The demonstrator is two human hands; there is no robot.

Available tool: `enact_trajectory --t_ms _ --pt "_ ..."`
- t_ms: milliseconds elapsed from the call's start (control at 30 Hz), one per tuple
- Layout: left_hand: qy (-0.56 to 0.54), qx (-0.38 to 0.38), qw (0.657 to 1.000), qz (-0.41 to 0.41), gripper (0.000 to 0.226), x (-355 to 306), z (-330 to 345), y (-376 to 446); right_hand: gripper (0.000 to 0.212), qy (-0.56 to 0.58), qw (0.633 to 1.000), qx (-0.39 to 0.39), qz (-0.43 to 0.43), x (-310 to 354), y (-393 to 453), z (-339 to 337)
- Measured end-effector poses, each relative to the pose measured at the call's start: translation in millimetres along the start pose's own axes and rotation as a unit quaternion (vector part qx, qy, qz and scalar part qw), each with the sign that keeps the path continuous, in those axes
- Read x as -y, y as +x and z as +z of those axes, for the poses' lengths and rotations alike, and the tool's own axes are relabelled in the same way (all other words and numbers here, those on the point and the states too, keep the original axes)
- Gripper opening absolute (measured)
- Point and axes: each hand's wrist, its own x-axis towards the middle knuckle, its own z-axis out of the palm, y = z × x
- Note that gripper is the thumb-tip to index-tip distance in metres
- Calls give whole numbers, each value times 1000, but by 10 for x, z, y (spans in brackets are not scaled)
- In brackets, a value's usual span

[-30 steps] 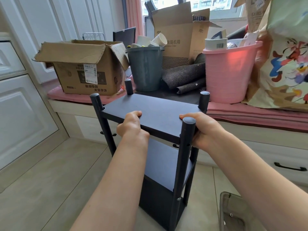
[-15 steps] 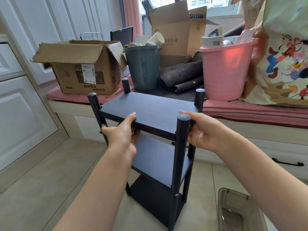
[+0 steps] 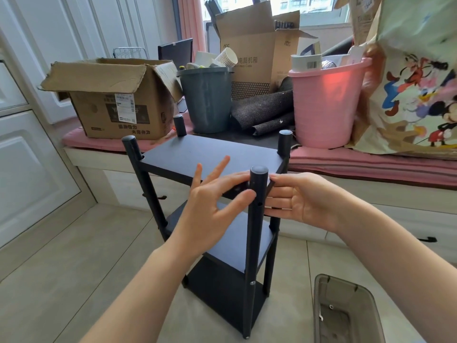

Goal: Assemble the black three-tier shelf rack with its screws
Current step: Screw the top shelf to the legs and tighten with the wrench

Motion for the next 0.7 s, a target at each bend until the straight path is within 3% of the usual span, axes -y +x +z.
enact_trajectory --t_ms 167,333,567,700 --pt "102 -6 994 50 66 69 137 23 33 -12 997 -44 -56 -66 68 14" --pt "164 -79 981 70 60 13 454 118 37 -48 992 -60 -103 -21 95 -120" --pt "189 -117 974 48 54 -78 752 254 28 -78 991 -38 -100 33 -43 -558" --pt "207 -143 967 49 53 -149 883 294 27 -118 990 -69 -38 -140 -190 -1069"
